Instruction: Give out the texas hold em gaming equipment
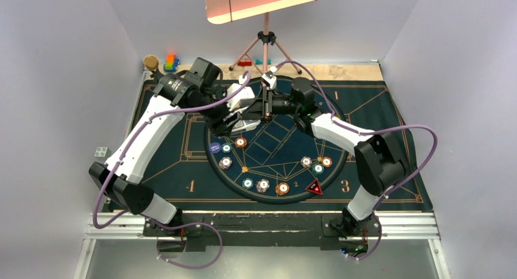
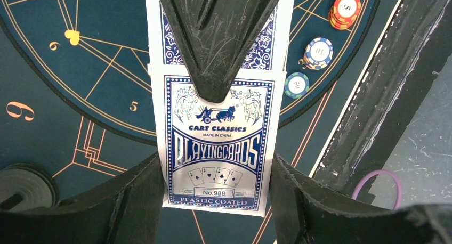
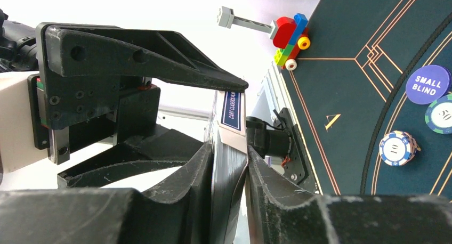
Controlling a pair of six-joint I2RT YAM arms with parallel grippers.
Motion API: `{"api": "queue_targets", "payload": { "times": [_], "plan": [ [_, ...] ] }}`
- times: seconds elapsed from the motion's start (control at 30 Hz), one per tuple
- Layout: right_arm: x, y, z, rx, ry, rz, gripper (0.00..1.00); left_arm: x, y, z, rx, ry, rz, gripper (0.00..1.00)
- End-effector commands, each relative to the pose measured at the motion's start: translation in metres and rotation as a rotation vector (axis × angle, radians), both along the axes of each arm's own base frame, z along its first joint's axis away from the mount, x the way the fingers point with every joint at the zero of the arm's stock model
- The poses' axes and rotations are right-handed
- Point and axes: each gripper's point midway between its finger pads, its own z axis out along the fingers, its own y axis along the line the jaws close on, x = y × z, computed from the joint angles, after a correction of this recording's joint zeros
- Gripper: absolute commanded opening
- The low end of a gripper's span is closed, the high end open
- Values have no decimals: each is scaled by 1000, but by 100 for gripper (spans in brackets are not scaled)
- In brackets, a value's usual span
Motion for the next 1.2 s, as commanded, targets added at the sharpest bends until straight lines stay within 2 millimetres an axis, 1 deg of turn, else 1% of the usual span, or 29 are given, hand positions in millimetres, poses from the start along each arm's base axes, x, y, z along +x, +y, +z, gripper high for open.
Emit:
{"api": "queue_targets", "payload": {
  "times": [0.0, 0.03, 0.1, 0.13, 0.2, 0.3, 0.4, 0.57, 0.73, 0.8, 0.97, 1.17],
  "plan": [
    [-7, 1, 10, 17, -75, 34, 36, -8, -10, 19, -94, -54, -62, 9],
    [-8, 1, 9, 7, -80, 35, 43, -8, -10, 18, -93, -56, -61, 8],
    [-9, -1, 5, -28, -83, 31, 55, -6, -9, 17, -90, -68, -51, 2],
    [-9, -2, 2, -46, -91, 31, 59, -5, -9, 16, -93, -73, -48, 0],
    [-11, -5, -3, -83, -97, 33, 65, -4, -8, 14, -97, -77, -42, 0],
    [-12, -13, -11, -139, -109, 24, 70, -5, -8, 12, -98, -72, -37, 0],
    [-12, -21, -14, -165, -119, 9, 70, -7, -7, 9, -98, -70, -38, 0],
    [-11, -28, -10, -196, -141, -8, 69, -9, -6, 5, -99, -71, -31, 0],
    [-11, -29, -9, -203, -154, -12, 62, -10, -7, 3, -118, -77, -26, 0],
    [-12, -31, -12, -227, -140, -14, 60, -12, -8, 3, -125, -71, -25, 0],
    [-8, -36, -11, -249, -150, -34, 55, -17, -9, 0, -134, -55, -32, 0],
    [-2, -42, -9, -261, -153, -57, 50, -21, -5, -3, -126, -50, -30, 0]
  ]
}}
